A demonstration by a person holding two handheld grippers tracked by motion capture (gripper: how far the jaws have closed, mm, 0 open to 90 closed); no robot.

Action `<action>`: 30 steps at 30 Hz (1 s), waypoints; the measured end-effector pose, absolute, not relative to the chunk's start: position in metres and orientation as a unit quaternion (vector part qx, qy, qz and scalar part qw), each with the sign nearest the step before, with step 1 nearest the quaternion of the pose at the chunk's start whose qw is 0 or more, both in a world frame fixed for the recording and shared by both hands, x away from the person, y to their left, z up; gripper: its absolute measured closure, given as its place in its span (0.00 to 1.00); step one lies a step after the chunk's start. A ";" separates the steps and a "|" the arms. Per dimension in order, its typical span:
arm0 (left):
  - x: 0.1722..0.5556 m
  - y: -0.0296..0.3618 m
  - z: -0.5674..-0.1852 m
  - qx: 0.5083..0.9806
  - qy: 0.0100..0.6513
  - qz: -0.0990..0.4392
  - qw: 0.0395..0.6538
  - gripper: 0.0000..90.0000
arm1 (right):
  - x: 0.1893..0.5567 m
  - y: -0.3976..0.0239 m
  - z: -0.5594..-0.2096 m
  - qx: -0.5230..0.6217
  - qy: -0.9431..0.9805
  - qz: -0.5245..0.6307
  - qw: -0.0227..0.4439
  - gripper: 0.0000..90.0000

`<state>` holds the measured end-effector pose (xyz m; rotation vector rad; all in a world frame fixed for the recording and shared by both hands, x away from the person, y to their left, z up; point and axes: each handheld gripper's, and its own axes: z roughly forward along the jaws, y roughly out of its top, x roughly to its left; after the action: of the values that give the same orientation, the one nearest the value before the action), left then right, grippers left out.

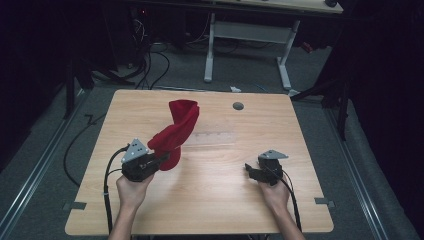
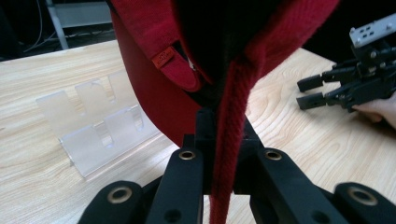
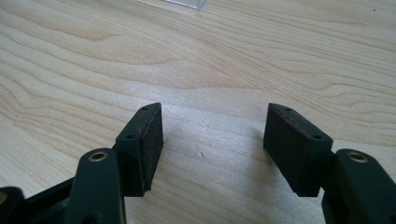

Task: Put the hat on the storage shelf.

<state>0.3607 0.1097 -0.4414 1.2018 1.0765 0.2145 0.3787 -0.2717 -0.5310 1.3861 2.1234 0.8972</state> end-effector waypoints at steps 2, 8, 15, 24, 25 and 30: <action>0.362 0.111 -0.440 0.531 0.485 0.093 0.688 0.94 | 0.379 -0.271 -0.531 0.502 0.770 0.325 0.224 0.42; 0.363 0.110 -0.433 0.532 0.485 0.089 0.688 0.94 | 0.379 -0.271 -0.531 0.501 0.770 0.325 0.225 0.41; 0.363 0.113 -0.423 0.516 0.485 0.070 0.702 0.94 | 0.379 -0.271 -0.531 0.500 0.771 0.324 0.225 0.41; 0.374 0.122 -0.405 0.497 0.484 0.074 0.716 0.94 | 0.379 -0.271 -0.531 0.499 0.771 0.325 0.224 0.40; 0.376 0.123 -0.403 0.492 0.485 0.076 0.718 0.94 | 0.378 -0.271 -0.531 0.500 0.771 0.325 0.224 0.40; 0.387 0.126 -0.397 0.487 0.485 0.086 0.721 0.94 | 0.378 -0.271 -0.531 0.500 0.771 0.324 0.224 0.40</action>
<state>0.3869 0.1260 -0.3969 1.0750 1.0727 0.1893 0.3782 -0.2708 -0.5311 1.3807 2.1266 0.8952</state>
